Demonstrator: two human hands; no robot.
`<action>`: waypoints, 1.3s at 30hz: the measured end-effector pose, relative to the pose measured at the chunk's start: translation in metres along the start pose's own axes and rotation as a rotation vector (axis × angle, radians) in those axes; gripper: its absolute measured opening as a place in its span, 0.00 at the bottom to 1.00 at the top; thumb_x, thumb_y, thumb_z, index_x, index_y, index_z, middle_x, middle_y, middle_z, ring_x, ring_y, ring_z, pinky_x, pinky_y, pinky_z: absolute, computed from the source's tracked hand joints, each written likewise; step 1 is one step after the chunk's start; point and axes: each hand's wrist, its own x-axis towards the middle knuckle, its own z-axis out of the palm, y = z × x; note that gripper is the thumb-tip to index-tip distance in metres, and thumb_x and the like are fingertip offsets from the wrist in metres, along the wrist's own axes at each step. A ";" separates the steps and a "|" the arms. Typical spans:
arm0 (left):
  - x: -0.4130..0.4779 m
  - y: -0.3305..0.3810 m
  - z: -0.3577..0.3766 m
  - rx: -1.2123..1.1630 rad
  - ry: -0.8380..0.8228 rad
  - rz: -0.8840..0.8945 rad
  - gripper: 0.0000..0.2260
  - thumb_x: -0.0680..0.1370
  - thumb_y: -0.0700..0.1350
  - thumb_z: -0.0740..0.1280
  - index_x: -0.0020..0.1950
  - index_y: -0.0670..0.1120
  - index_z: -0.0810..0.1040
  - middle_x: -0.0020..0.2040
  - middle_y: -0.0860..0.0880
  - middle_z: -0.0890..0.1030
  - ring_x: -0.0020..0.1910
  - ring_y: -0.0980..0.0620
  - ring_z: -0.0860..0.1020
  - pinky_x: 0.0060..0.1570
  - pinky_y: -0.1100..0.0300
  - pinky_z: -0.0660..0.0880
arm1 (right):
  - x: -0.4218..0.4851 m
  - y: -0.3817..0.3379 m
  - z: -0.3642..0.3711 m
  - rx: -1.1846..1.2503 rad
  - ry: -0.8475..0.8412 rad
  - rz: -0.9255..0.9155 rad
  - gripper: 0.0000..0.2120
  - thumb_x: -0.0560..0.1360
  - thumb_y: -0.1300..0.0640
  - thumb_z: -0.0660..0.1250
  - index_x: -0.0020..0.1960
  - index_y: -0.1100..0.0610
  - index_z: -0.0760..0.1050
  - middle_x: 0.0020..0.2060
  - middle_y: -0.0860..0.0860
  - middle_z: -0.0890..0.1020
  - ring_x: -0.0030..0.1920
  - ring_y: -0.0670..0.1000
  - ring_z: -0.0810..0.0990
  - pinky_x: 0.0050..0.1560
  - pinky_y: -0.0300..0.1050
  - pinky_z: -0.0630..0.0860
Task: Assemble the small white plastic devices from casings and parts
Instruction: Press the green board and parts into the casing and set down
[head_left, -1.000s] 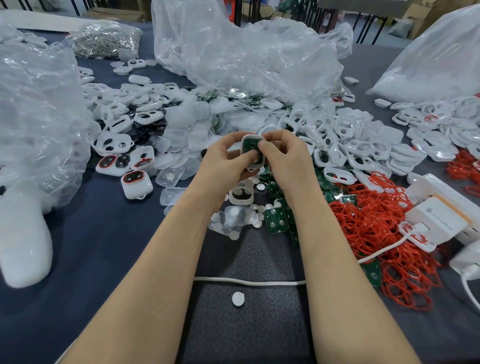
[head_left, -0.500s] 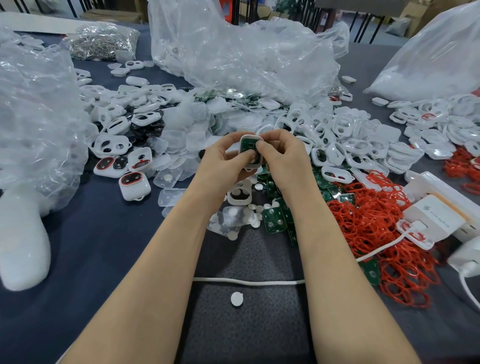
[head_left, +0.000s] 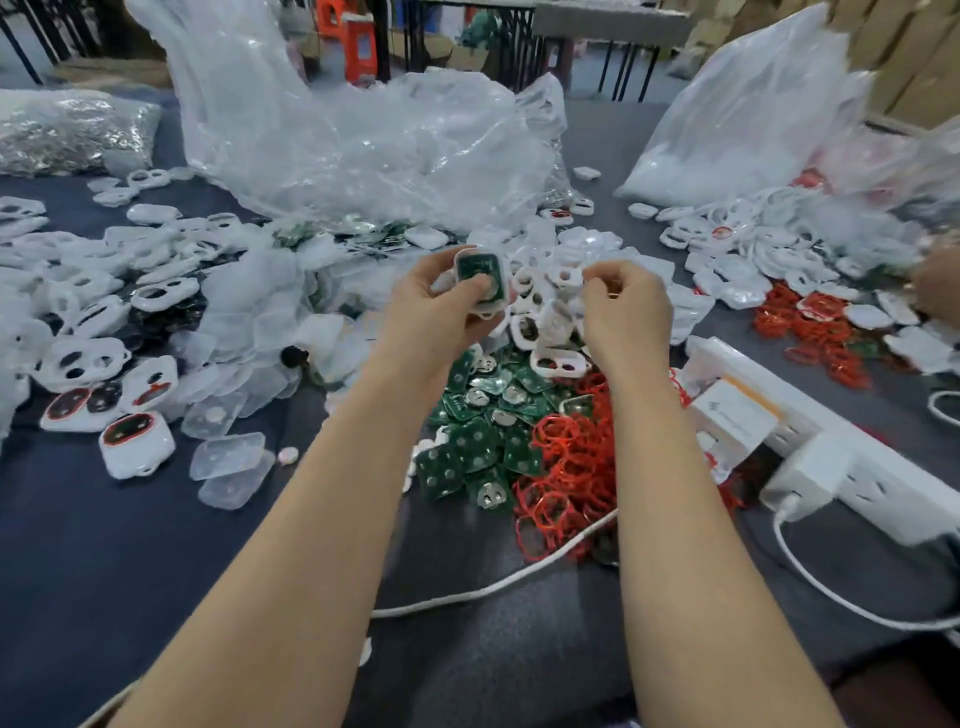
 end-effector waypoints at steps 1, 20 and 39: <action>0.005 -0.002 0.015 -0.006 -0.002 -0.021 0.10 0.78 0.33 0.64 0.52 0.47 0.75 0.58 0.39 0.78 0.50 0.45 0.82 0.40 0.62 0.81 | 0.009 0.006 -0.007 -0.062 0.030 0.013 0.14 0.78 0.62 0.58 0.58 0.57 0.78 0.53 0.52 0.81 0.55 0.52 0.77 0.45 0.37 0.65; 0.084 -0.012 0.083 -0.278 0.054 -0.153 0.06 0.79 0.32 0.61 0.47 0.40 0.74 0.47 0.41 0.79 0.44 0.48 0.82 0.47 0.60 0.80 | 0.106 0.028 0.020 -0.389 -0.386 0.114 0.22 0.76 0.60 0.57 0.69 0.52 0.69 0.66 0.55 0.74 0.64 0.58 0.74 0.61 0.49 0.71; 0.027 0.029 -0.023 -0.153 0.229 0.045 0.13 0.79 0.34 0.62 0.63 0.42 0.73 0.54 0.41 0.80 0.40 0.51 0.84 0.40 0.59 0.82 | -0.016 -0.045 0.044 0.615 -0.267 -0.070 0.14 0.78 0.63 0.63 0.58 0.51 0.64 0.48 0.52 0.77 0.39 0.43 0.82 0.40 0.36 0.77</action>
